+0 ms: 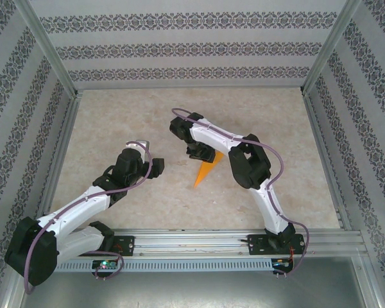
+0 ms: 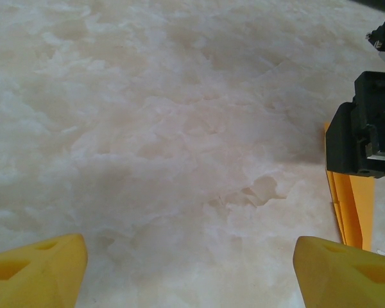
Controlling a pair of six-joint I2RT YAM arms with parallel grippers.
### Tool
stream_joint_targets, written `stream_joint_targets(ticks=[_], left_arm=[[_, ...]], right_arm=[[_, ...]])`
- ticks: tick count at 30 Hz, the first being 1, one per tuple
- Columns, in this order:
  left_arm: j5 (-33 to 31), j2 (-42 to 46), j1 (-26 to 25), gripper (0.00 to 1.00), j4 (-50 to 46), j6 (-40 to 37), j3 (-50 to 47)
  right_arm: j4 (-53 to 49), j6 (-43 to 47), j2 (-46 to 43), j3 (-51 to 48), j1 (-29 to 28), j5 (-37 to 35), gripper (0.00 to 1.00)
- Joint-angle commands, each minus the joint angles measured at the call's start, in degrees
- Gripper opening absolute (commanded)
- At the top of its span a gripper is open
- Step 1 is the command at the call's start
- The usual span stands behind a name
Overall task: Fold a paper plane with a square sheet of paper (fold left side to right side)
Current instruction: Pick up the paper plane at the center of the table.
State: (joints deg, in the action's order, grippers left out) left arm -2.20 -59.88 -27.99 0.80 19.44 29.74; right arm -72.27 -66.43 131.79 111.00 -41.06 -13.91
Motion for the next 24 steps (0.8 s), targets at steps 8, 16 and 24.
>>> stream_joint_targets(ticks=[8,16,24], left_arm=[[-0.35,0.16,1.34,0.85,-1.66,-1.51,-0.30],[-0.26,0.06,1.49,0.85,-2.38,-1.26,-0.08],[0.12,0.49,1.62,0.86,-4.25,-0.77,1.02]], right_arm=[[-1.90,-1.62,2.25,0.90,-0.96,0.29,0.34],[-1.86,-1.95,0.30,-0.31,-1.13,-0.14,0.16],[-1.68,-2.64,-6.36,-4.04,-1.87,-2.79,0.00]])
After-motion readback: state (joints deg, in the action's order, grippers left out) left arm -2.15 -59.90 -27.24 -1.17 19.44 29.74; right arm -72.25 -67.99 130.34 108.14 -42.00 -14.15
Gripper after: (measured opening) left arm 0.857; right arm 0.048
